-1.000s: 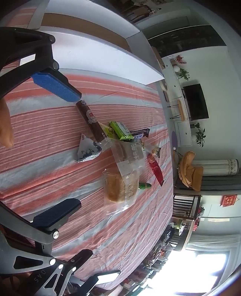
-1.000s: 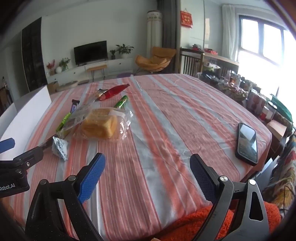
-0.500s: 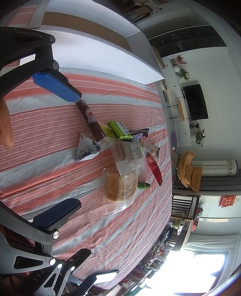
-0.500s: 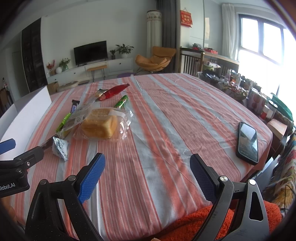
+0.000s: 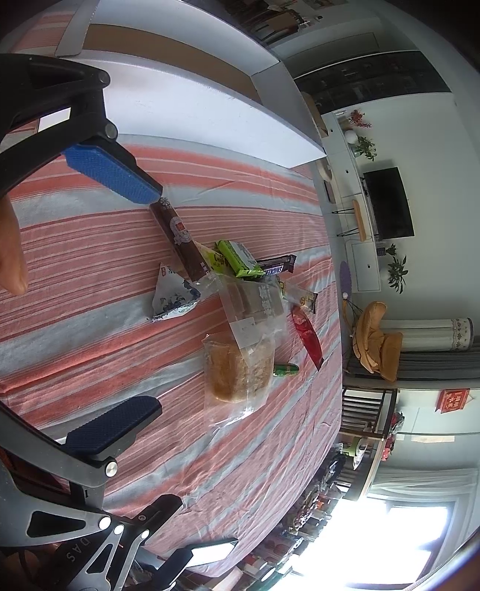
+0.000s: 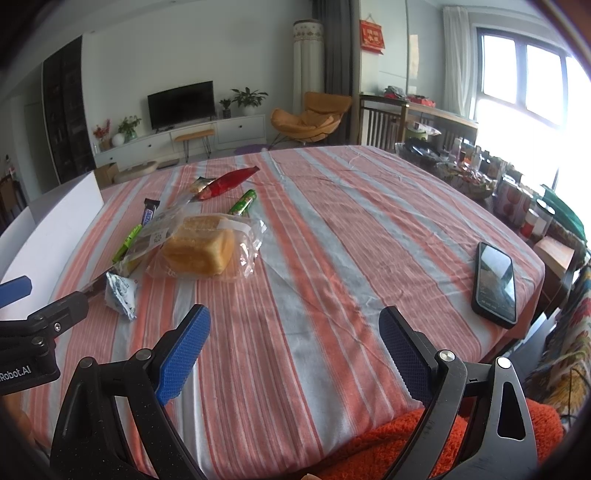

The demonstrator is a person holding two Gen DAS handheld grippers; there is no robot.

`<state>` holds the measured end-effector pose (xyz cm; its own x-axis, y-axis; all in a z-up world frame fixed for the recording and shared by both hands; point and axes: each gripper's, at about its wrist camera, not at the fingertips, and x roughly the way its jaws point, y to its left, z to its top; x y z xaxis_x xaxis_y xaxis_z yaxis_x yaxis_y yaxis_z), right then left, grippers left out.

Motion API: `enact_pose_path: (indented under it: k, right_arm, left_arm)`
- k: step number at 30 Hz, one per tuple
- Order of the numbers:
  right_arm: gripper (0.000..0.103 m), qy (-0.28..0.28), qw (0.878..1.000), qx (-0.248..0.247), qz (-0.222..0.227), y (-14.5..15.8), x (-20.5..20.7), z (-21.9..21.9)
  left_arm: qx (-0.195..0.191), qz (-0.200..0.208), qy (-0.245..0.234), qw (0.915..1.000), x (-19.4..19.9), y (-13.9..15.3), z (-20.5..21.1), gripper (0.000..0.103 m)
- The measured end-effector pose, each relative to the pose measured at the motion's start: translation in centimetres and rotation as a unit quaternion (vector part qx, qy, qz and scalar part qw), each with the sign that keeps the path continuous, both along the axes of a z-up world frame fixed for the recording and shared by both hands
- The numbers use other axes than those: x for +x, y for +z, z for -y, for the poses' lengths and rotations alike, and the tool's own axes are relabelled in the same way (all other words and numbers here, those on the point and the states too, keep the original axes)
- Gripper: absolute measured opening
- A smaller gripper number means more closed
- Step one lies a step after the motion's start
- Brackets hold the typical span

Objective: Organize snacks

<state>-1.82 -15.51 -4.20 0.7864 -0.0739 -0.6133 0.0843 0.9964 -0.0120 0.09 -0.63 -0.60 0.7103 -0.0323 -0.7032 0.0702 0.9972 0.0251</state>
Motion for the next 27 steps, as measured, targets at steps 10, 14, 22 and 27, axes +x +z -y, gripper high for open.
enact_pose_path:
  k: [10,14,22,27]
  right_arm:
    - [0.094,0.002,1.000,0.001,-0.001,-0.19,0.15,0.06]
    - [0.094,0.002,1.000,0.001,-0.001,-0.17,0.14,0.06]
    - [0.094,0.002,1.000,0.001,0.000,-0.22,0.16,0.01]
    - [0.094,0.002,1.000,0.001,0.000,-0.18,0.15,0.00]
  left_arm:
    - [0.000,-0.001,0.000,1.0000,-0.03,-0.03,0.01,0.103]
    - [0.000,-0.001,0.000,1.0000,-0.06,-0.06,0.02,0.103]
    - [-0.001,0.002,0.000,1.0000,-0.15,-0.02,0.05,0.103]
    - [-0.001,0.002,-0.001,1.0000,-0.20,0.04,0.07,0.103]
